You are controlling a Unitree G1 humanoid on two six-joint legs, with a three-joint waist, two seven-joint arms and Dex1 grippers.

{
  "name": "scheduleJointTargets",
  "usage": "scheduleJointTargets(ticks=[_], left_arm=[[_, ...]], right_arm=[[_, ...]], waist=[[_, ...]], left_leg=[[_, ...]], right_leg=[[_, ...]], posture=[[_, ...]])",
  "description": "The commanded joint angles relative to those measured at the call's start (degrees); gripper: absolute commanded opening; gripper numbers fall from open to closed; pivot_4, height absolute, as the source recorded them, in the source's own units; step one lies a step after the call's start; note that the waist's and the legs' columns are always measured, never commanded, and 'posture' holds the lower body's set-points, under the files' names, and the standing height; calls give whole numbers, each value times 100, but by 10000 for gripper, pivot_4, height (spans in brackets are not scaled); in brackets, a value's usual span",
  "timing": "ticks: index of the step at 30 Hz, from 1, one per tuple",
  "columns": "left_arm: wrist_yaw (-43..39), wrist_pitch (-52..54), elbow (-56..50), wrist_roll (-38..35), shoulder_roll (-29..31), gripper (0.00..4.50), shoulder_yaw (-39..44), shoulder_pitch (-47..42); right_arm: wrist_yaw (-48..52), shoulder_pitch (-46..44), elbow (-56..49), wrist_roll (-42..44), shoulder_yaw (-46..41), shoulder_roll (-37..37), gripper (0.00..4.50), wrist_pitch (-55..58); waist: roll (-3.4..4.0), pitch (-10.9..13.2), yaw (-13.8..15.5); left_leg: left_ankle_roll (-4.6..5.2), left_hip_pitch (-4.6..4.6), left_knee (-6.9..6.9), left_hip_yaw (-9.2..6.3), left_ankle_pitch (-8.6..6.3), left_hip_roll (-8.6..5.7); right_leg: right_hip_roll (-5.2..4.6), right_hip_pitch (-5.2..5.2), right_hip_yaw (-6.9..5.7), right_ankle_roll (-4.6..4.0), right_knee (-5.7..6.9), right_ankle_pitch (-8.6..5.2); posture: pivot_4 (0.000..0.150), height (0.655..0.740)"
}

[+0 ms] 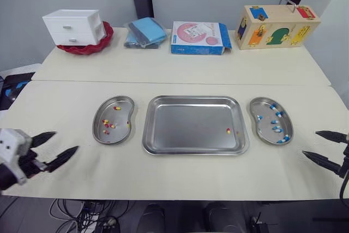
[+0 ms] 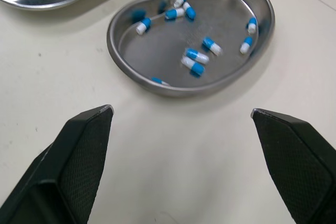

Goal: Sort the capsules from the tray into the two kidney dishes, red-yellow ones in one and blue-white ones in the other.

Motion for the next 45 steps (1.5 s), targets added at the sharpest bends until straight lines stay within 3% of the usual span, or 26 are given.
scheduleJointTargets(ticks=[1,6,18,26,31,41,45], left_arm=[[-126,-43,587,323,329,45000,177,-207],[-226,-2,846,492,486,45000,172,-523],[-288,109,833,878,508,45000,-238,-994],[-592,866,-256,720,611,45000,-935,-1419],[-746,1508,-1152,512,561,45000,-1831,-2423],[-1207,1680,-1656,654,-338,45000,-3838,-4425],[-1488,1245,-1167,1034,-1376,45000,-4885,-5323]], right_arm=[[110,-102,380,-80,-68,-185,44572,-390],[83,-219,641,-143,25,-192,44572,-593],[-18,115,134,203,-91,164,44572,-505],[-204,848,-1595,763,166,947,44572,-166],[-622,1307,-2918,1163,605,1705,44572,-62],[-860,1730,-3368,1230,1191,2933,44572,-834],[-876,1784,-3200,1072,1323,3101,44572,-1261]], waist=[[2,2,-6],[4,3,-6],[4,3,-2],[6,4,17],[5,4,85],[12,4,140],[12,1,186]], left_leg=[[0,1,-2,0,0,1],[0,2,-4,2,0,2],[0,1,-4,3,0,2],[-1,-3,-4,-1,0,3],[-2,-10,-1,-14,1,2],[-2,-16,7,-20,1,2],[-2,-15,14,-19,1,-1]], right_leg=[[1,-1,-1,0,0,0],[1,-1,0,0,0,0],[1,-1,3,0,0,0],[1,0,-1,0,3,1],[3,1,-10,0,6,0],[7,-1,-15,0,11,1],[6,2,-15,1,13,1]], posture=[[1500,7400],[1500,7400],[1500,7400],[1500,7400],[1500,7400],[1500,7400],[1500,7400]])
